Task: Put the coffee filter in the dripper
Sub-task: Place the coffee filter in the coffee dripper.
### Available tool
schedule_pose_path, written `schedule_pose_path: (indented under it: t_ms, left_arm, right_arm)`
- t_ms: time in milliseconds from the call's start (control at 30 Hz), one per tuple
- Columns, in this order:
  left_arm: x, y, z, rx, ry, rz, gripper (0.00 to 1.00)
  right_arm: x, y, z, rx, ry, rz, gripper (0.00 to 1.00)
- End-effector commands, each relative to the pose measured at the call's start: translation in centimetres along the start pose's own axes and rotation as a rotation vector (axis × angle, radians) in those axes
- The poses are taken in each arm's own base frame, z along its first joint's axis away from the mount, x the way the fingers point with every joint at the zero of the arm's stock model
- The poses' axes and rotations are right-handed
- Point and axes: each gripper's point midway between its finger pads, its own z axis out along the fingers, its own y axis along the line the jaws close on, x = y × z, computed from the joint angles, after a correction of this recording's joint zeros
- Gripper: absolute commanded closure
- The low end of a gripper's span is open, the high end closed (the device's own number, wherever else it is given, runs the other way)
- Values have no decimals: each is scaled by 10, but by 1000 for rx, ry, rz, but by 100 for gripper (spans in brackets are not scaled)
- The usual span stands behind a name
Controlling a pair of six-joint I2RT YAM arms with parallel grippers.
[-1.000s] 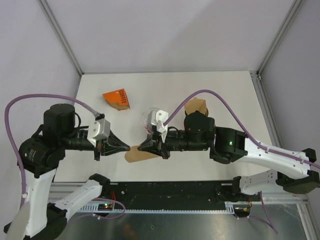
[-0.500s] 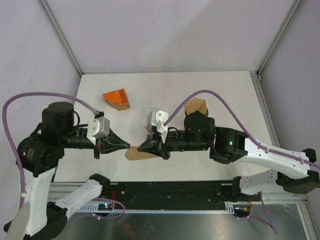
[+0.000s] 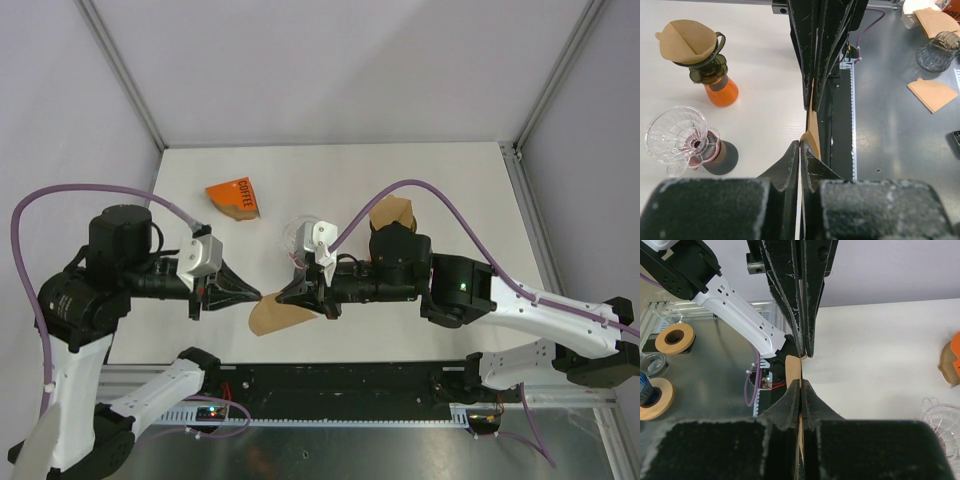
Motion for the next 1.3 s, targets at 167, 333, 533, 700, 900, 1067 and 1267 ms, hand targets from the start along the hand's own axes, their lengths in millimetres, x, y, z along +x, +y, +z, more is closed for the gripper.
schedule_pose_path:
  t_ms: [167,333,533,700,900,1067,1267]
  left_arm:
    - [-2,-14,1,71,-24,5,91]
    - [-6,-19,-1,84,-38,1,86]
    - [-5,-21,0,98,-42,-13,82]
    - [-3,-23,2,116,-44,-33,80]
    - [2,-21,4,113,-33,-60,84]
    - [0,-21,4,116,-38,-72,86]
    - [-6,-27,3,146,-63,-83,84]
  right_arm:
    - [-22,3,-9,-1,-64,-16,100]
    - [-20,-3,-9,29,-59,-9,100]
    - [-21,-3,-8,32,-61,-4,100]
    - [-21,-4,-7,37,-60,-1,100]
    - [-20,-5,-6,38,-57,1,100]
    - [-20,-5,-5,40,-55,1,100]
    - [-17,-6,-4,43,-43,3,100]
